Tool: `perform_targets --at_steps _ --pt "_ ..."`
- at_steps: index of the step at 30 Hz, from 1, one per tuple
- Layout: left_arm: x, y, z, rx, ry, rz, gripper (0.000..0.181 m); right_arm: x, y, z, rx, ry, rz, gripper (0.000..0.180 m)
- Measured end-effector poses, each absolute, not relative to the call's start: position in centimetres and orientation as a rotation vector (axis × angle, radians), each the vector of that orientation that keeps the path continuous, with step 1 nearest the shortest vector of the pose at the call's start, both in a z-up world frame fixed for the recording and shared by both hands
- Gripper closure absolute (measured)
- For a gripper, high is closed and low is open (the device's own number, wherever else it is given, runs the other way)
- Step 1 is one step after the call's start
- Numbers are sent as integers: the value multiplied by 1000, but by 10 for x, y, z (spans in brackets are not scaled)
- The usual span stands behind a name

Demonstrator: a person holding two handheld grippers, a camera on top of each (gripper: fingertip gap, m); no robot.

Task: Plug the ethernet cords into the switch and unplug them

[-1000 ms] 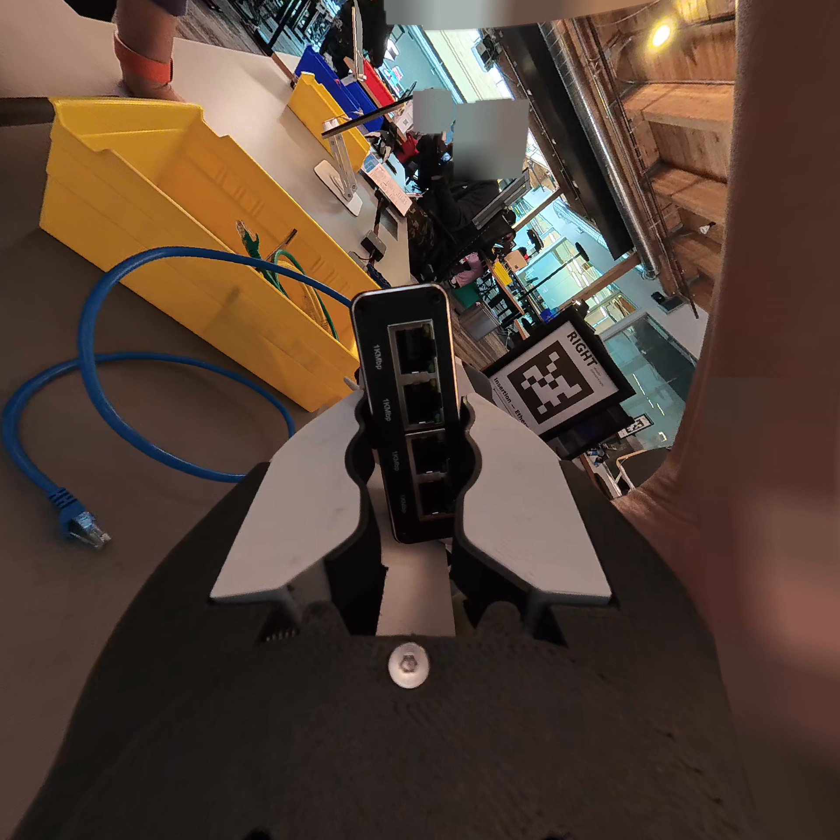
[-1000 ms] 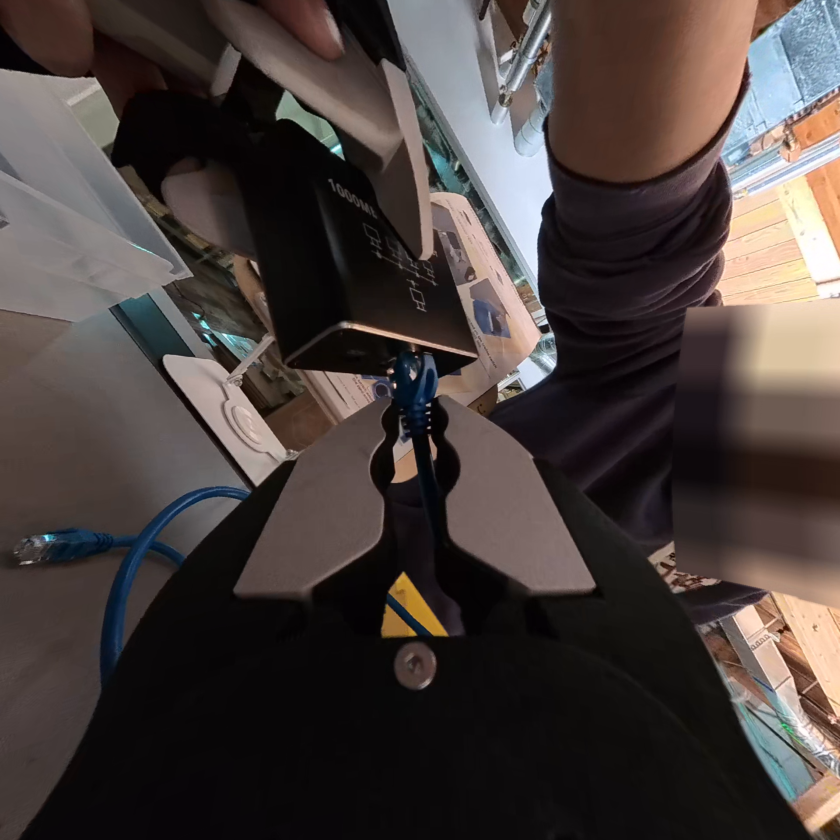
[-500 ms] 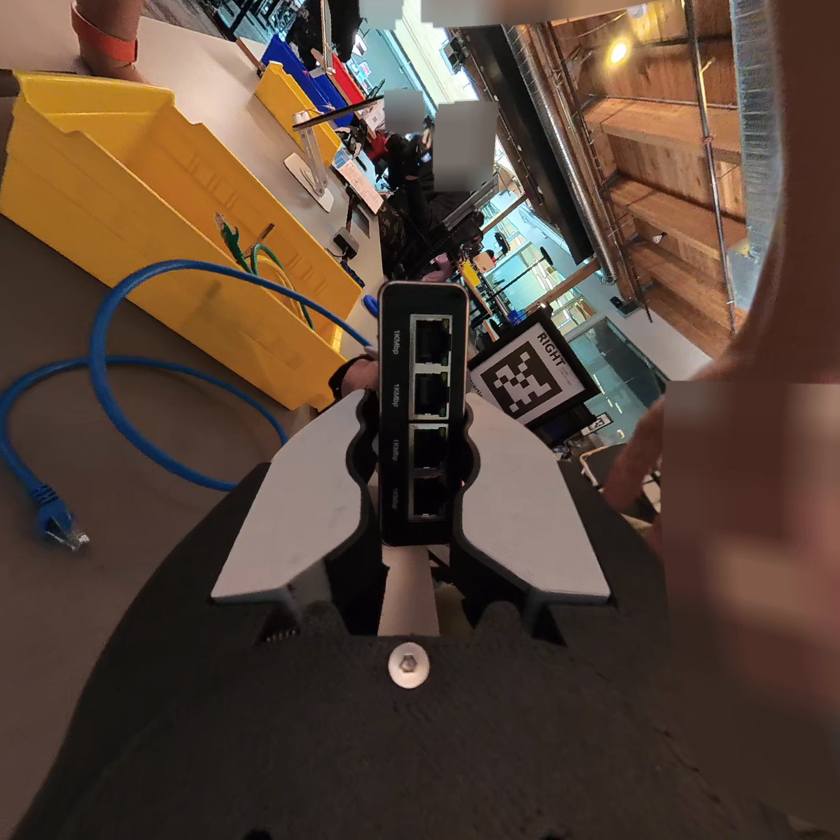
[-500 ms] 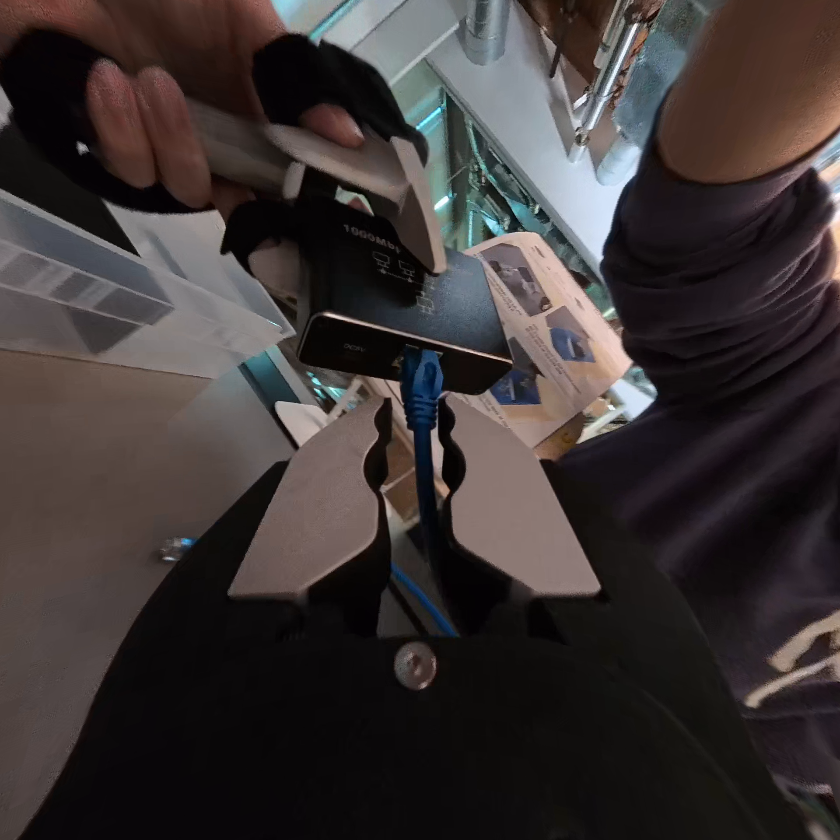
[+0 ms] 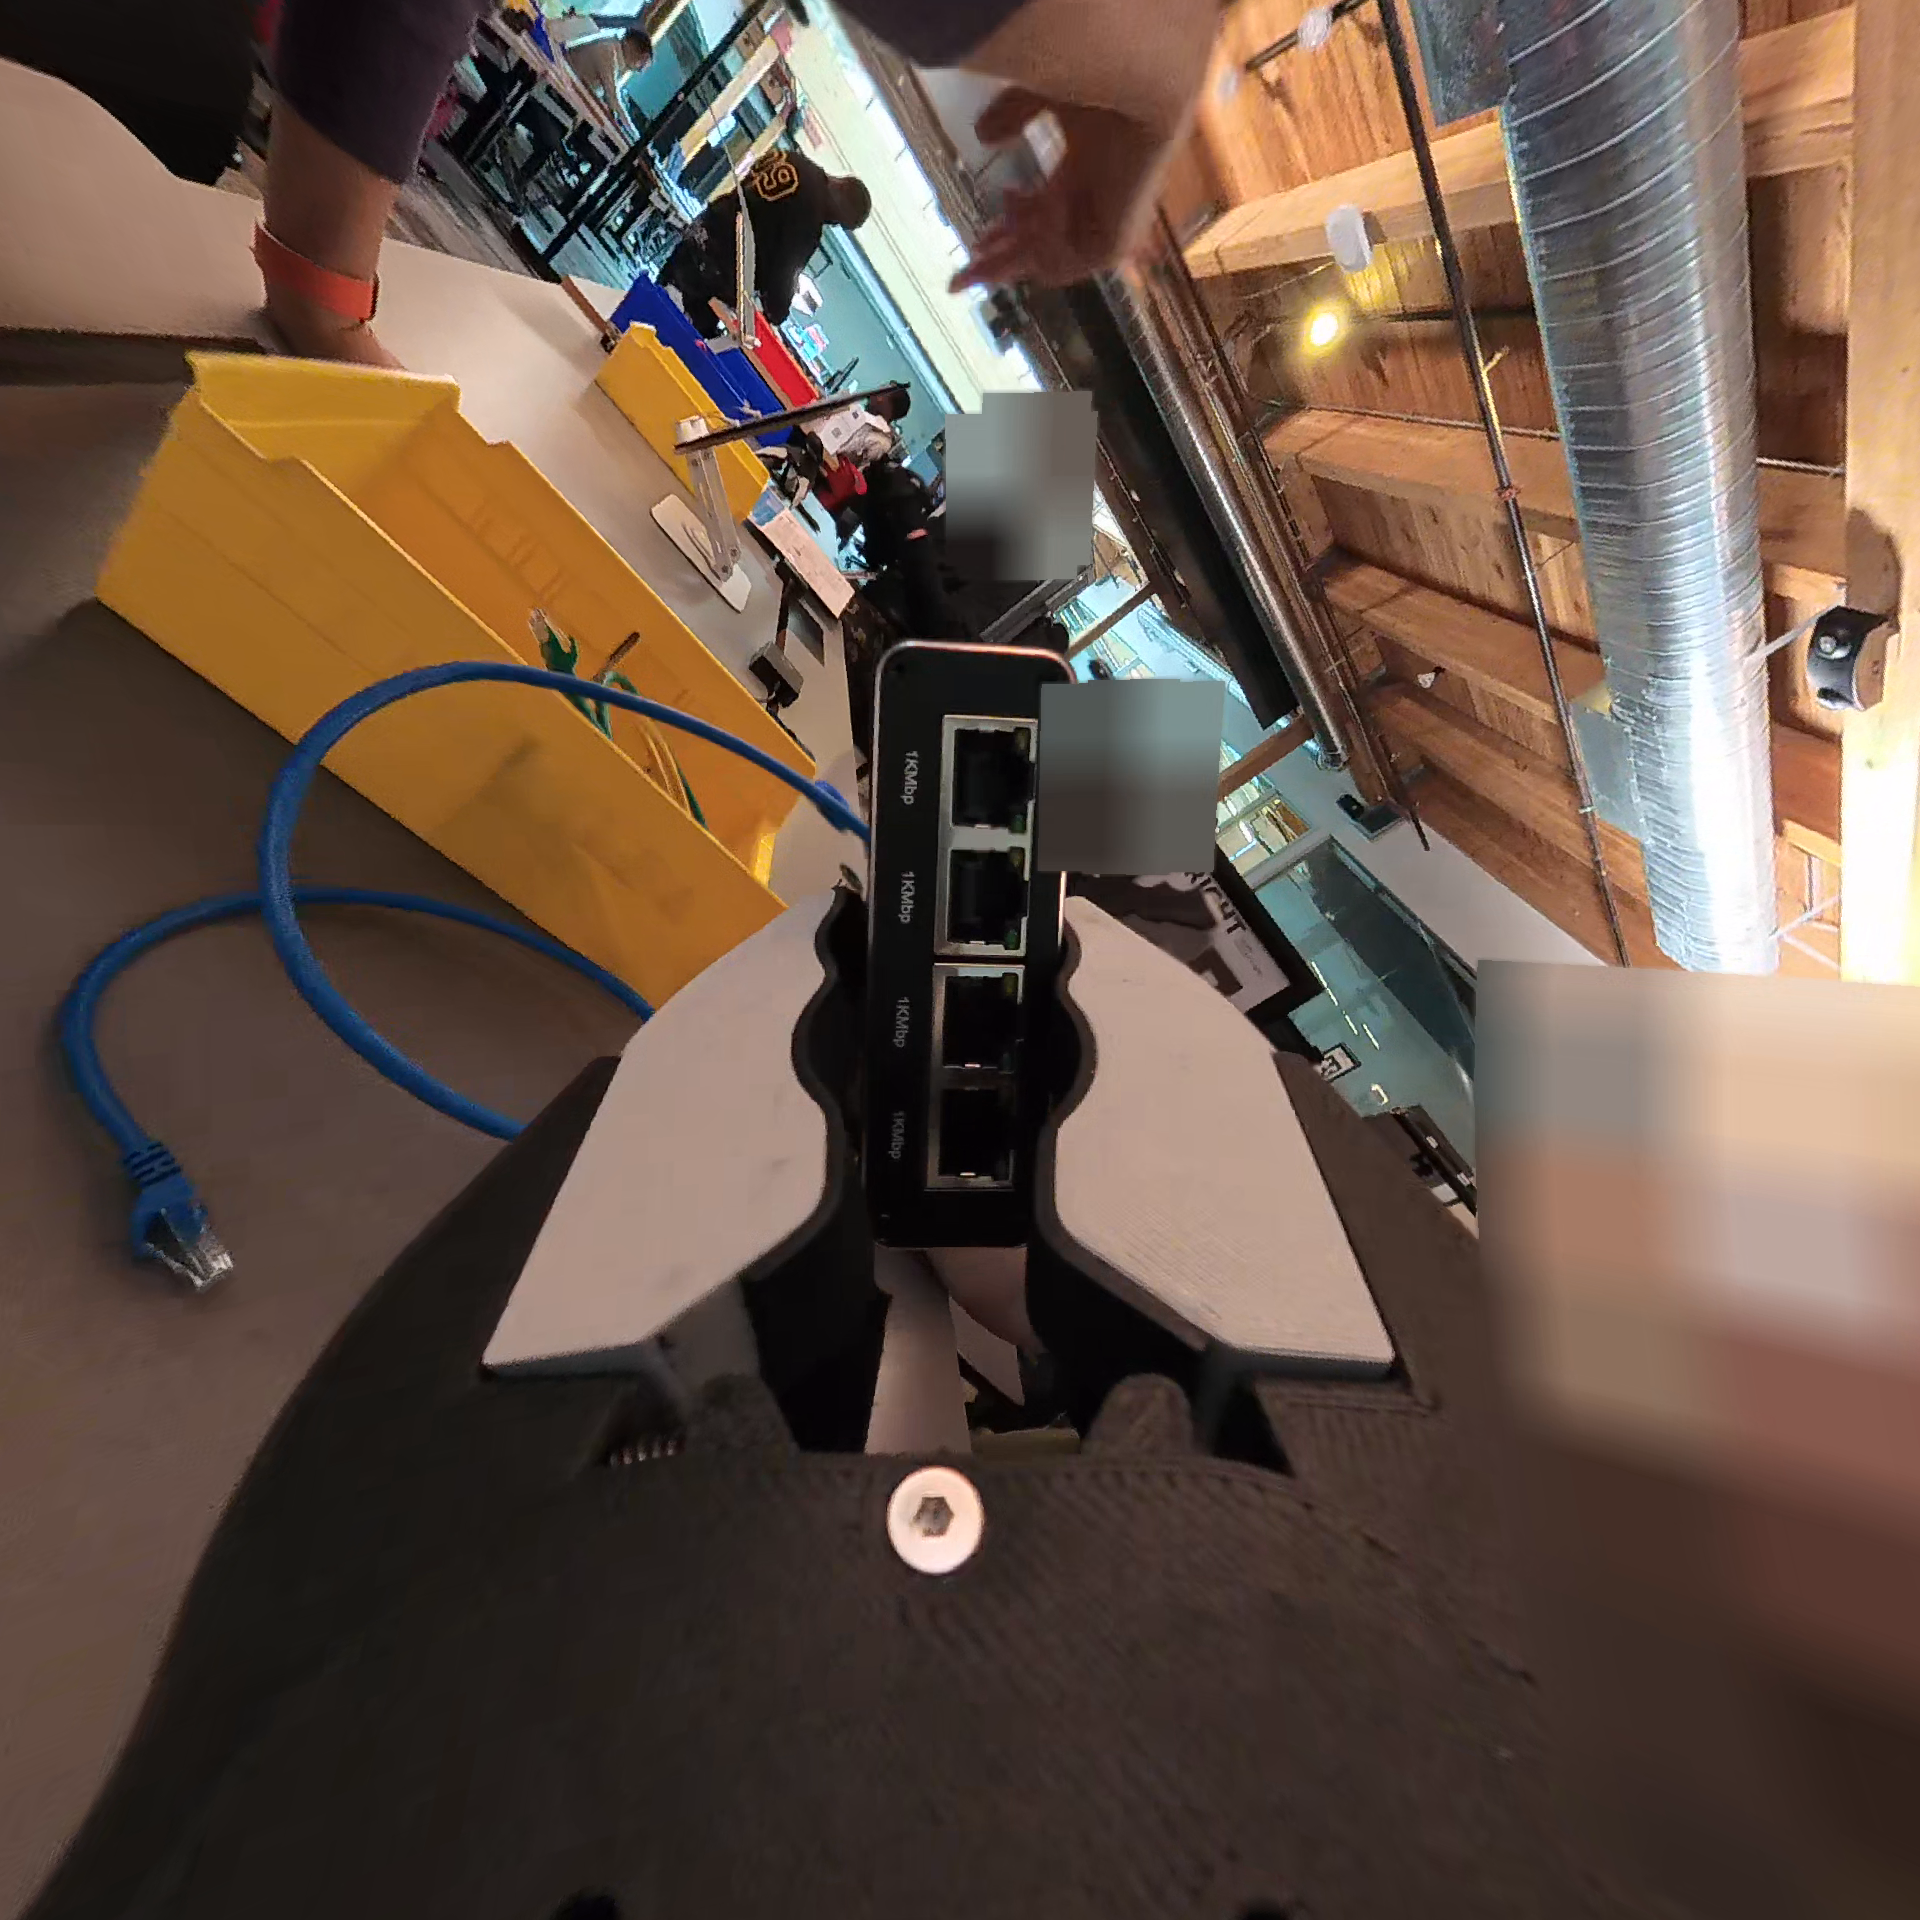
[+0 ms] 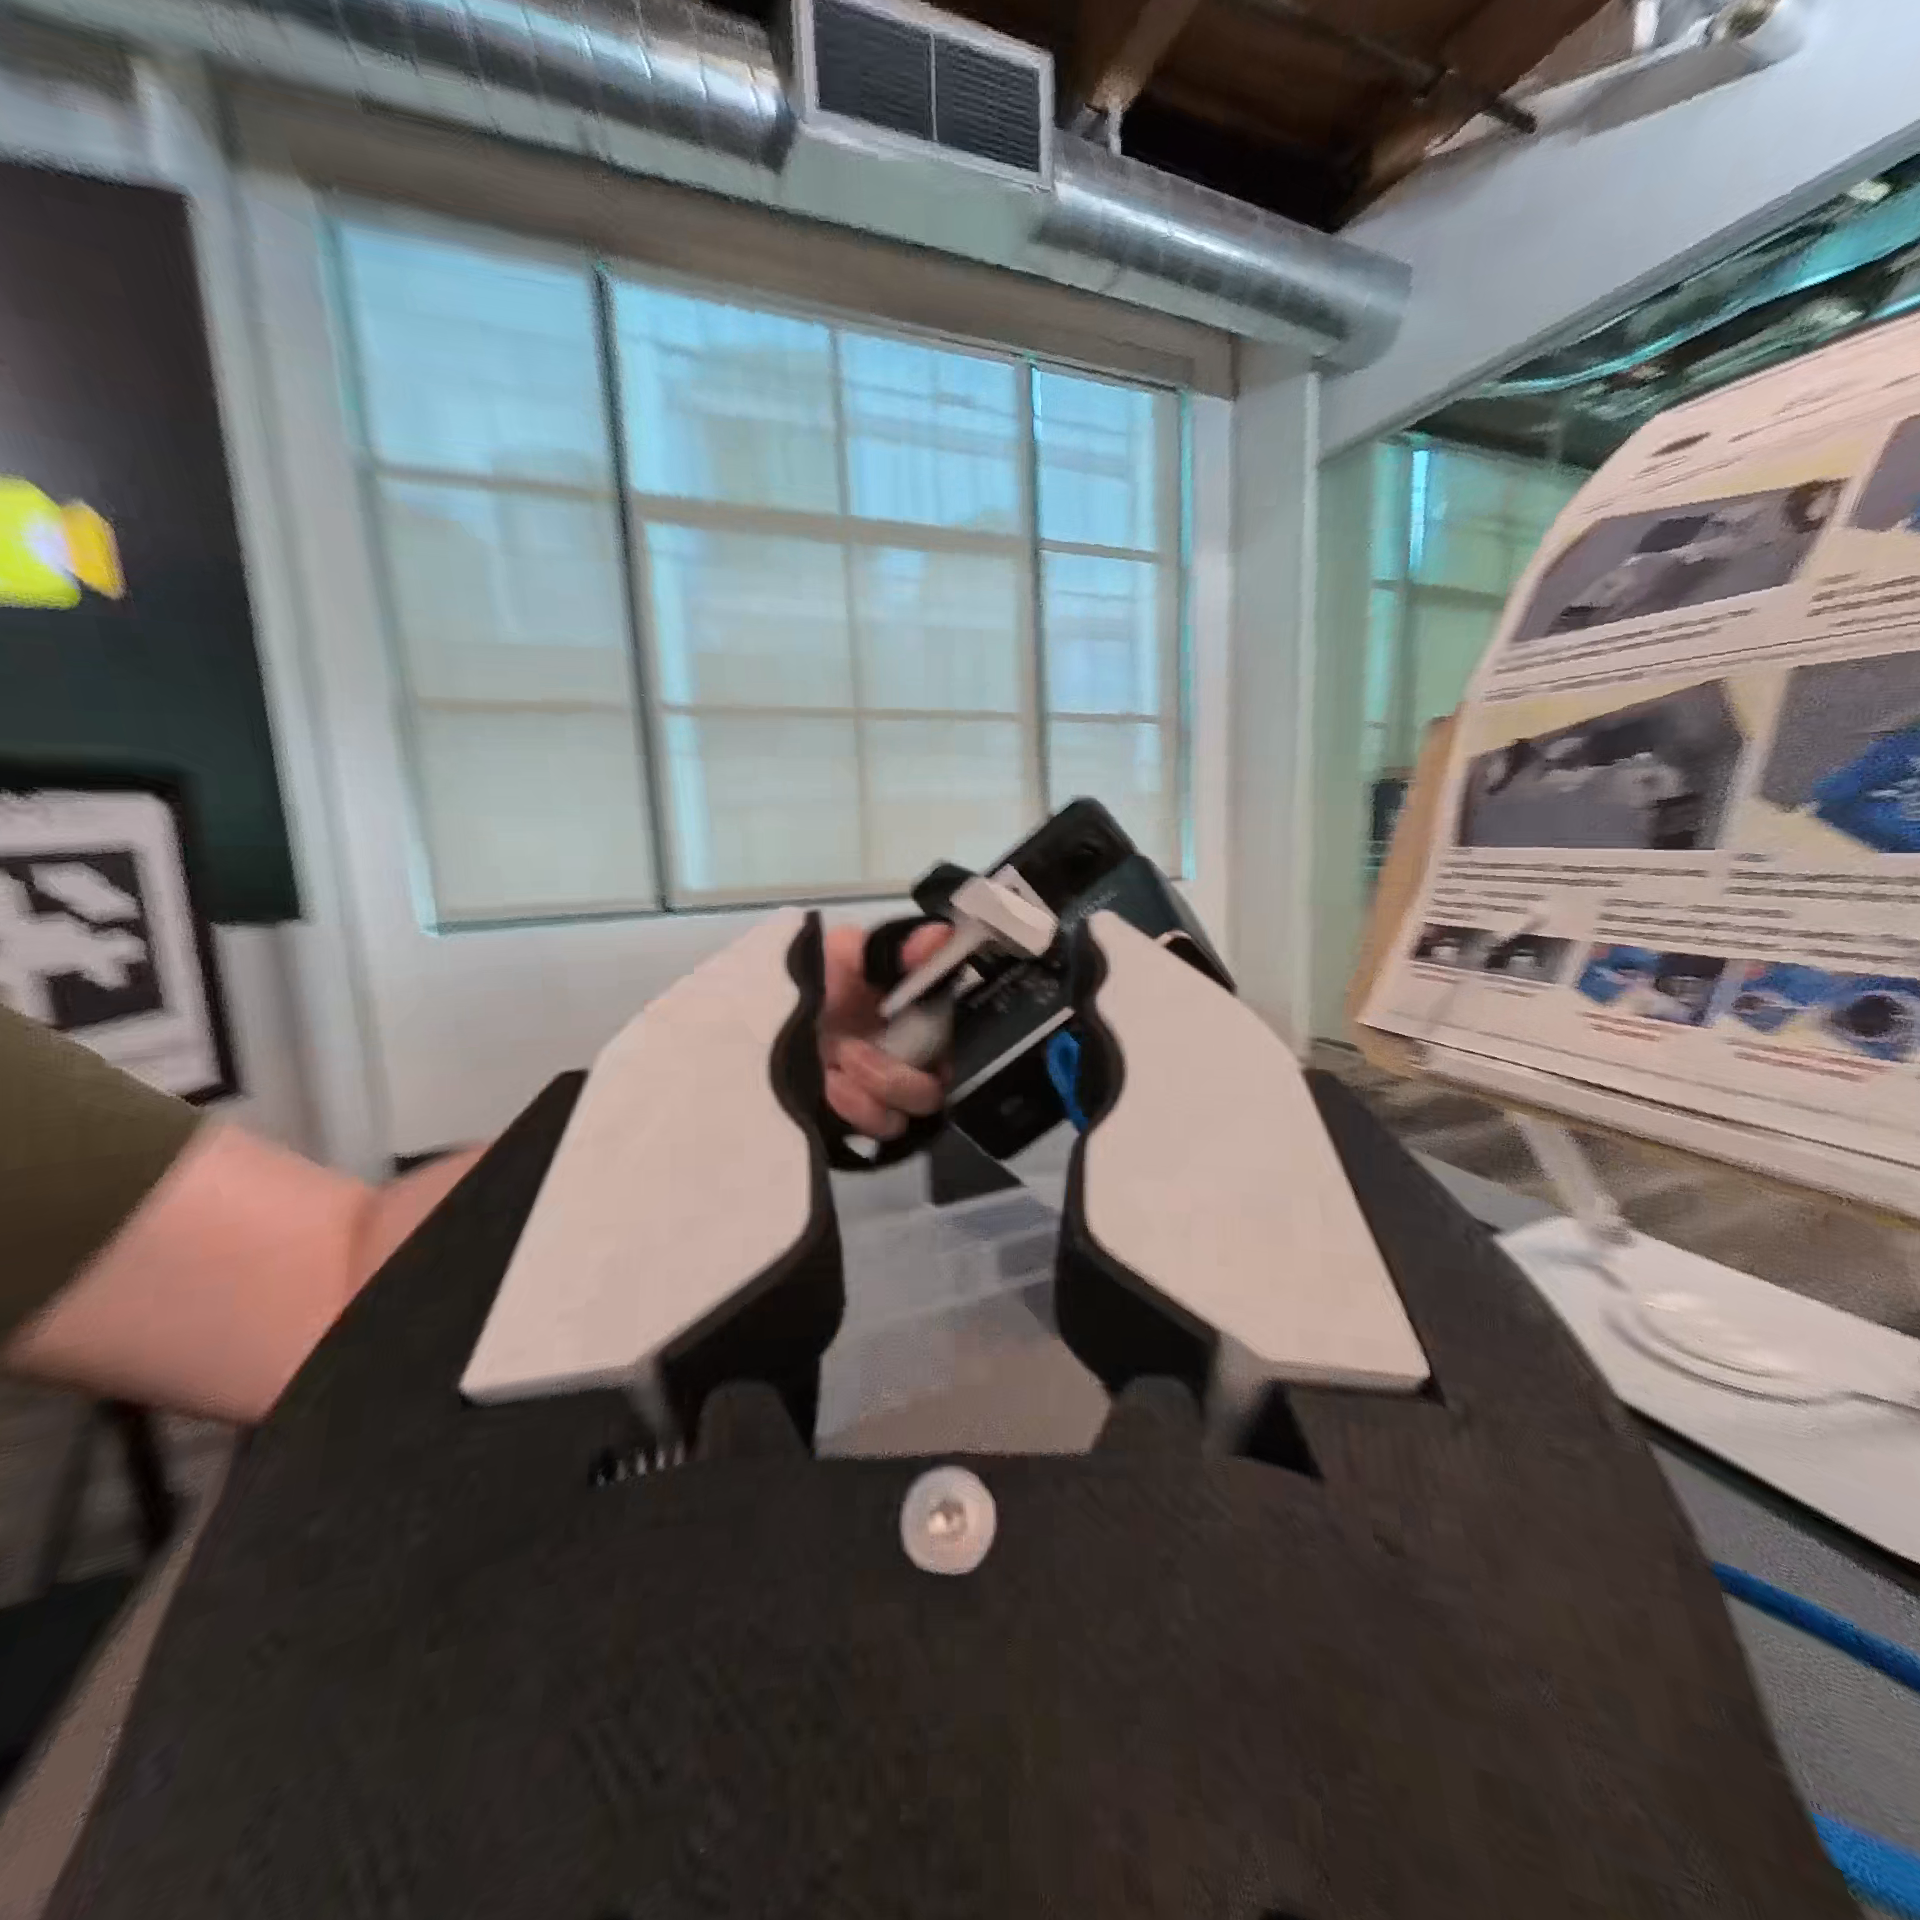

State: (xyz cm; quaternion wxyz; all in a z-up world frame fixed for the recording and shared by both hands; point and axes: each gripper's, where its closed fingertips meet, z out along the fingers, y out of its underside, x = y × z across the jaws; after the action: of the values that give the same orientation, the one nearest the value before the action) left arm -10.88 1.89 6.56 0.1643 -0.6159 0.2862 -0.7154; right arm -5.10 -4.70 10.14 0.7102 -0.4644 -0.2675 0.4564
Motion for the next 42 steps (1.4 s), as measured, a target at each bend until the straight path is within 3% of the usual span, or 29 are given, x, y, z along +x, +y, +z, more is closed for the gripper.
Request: perform_targets --at_steps 4,9,22,33,42 --pt "-118 25 72 -1726 788 -2040 148 -38 -67 149 -933 -516 1340 110" --pt "-123 28 75 -1709 782 -2038 148 -18 -61 199 -870 -344 1505 112" --pt "-112 13 77 -1693 858 -2048 148 142 -32 211 -1163 -73 685 118" --pt "-107 4 82 -1674 901 -2038 148 316 -80 210 -1414 103 -102 93" --pt "-103 0 79 -1682 919 -2038 148 307 -120 237 -1284 174 266 92"
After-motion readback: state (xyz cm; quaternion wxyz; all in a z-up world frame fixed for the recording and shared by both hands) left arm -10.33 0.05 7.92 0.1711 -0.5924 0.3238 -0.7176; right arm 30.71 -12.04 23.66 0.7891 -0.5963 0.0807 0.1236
